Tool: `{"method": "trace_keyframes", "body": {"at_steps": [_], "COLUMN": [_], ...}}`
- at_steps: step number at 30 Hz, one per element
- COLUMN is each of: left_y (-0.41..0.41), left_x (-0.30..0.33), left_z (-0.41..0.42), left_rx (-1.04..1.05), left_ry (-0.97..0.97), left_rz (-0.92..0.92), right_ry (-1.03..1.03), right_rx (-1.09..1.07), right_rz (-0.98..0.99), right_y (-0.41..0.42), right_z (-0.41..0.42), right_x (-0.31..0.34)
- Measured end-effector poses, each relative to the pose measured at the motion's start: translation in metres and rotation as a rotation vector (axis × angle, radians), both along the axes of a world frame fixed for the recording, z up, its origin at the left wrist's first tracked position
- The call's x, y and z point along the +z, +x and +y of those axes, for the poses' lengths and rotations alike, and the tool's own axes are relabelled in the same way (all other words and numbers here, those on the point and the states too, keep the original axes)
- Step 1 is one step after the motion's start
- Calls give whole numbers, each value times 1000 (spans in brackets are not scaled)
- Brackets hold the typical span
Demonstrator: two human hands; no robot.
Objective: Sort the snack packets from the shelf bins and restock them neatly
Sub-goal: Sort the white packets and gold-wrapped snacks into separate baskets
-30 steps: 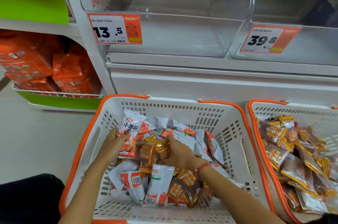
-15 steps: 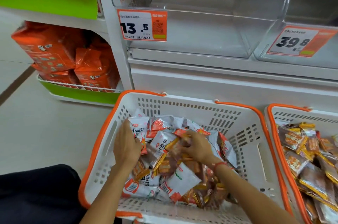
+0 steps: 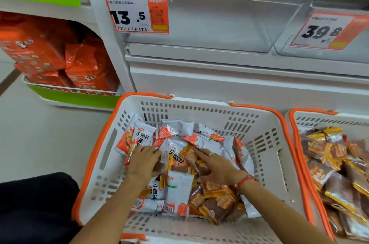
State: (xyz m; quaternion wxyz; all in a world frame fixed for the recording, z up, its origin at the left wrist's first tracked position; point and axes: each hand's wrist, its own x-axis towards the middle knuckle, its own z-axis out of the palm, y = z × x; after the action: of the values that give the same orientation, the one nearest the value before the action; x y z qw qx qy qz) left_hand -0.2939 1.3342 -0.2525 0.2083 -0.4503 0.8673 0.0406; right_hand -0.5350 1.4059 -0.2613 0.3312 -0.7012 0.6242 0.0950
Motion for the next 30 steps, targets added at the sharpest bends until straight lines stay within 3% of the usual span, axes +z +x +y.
{"method": "trace_keyframes", "body": {"at_steps": [6, 11, 13, 16, 18, 22, 26, 30], "left_y": [-2, -15, -23, -43, -58, -81, -100, -112], "left_x": [-7, 5, 19, 51, 71, 93, 112, 115], "left_z": [4, 12, 19, 26, 26, 23, 34, 44], "left_rx": [447, 630, 794, 1034, 1042, 1079, 922, 679], "left_ry": [49, -69, -21, 229, 342, 731, 1018, 985], "left_rz": [322, 694, 951, 1404, 1445, 1354, 1404, 1320], "right_ry": [-183, -342, -352, -219, -135, -111, -151, -321], "right_rx": [-162, -229, -417, -847, -1056, -1103, -946, -979], "right_rz": [-42, -76, -271, -790, -1000, -1206, -1181, -1108], "right_y": [6, 2, 0, -5, -11, -27, -25, -14], "right_z": [1, 7, 15, 25, 30, 34, 36, 39], "right_x": [-9, 16, 27, 50, 67, 90, 112, 127]}}
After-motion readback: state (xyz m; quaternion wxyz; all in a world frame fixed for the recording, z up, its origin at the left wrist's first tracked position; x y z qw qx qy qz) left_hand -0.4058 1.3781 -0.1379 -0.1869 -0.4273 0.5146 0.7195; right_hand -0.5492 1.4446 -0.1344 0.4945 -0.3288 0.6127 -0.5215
